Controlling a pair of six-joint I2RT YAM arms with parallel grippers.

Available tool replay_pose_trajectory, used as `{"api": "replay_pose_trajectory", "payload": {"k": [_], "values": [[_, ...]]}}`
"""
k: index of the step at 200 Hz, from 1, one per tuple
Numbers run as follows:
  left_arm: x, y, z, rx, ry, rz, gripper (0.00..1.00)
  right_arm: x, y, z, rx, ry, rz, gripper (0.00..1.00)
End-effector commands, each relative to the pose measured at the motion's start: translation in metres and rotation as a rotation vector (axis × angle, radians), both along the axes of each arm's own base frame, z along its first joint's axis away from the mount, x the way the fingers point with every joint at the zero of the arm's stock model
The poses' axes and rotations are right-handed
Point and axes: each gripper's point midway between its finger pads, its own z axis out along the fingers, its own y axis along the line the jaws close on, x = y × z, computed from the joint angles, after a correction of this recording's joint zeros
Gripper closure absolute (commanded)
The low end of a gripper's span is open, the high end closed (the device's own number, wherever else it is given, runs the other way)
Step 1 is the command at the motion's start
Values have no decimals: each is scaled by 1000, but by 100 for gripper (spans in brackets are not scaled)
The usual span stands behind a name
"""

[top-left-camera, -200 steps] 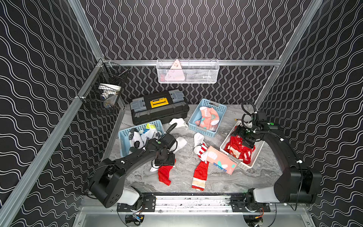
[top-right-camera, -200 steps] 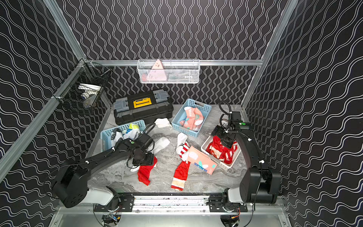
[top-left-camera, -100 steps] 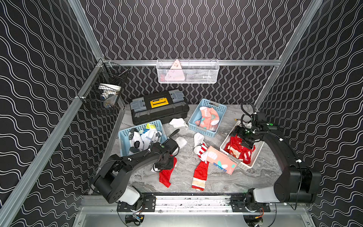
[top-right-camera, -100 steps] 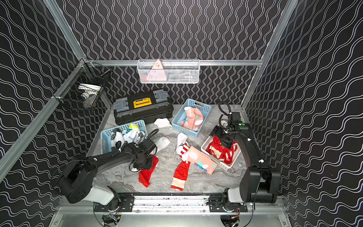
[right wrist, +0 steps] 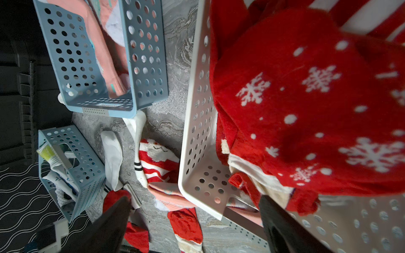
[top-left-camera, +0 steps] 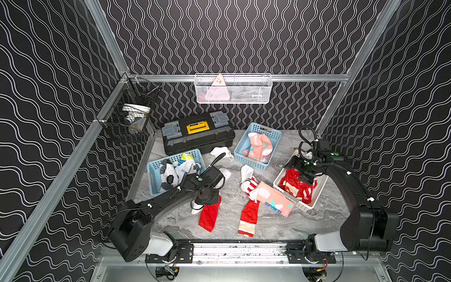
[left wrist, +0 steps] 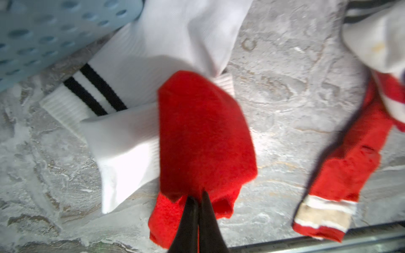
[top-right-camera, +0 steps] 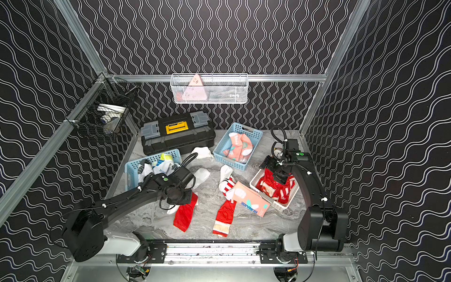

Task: Sort the socks into the basket by color
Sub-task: Pick up the sock at the center of the board.

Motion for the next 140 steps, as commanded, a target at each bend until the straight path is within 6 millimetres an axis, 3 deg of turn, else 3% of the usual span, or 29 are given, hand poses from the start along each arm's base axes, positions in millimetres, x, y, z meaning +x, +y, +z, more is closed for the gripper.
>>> {"api": "replay_pose_trajectory", "payload": {"k": [1, 33, 91, 140], "values": [[0, -7, 16, -38, -22, -31, 100, 3, 4, 5, 14, -23, 13, 7], [12, -25, 43, -125, -82, -65, 100, 6, 10, 12, 22, -41, 30, 7], [44, -69, 112, -323, -244, -127, 100, 8, 26, 37, 68, -114, 74, 7], [70, -103, 161, -488, -353, -149, 100, 8, 63, 67, 194, -214, 176, 10]]}}
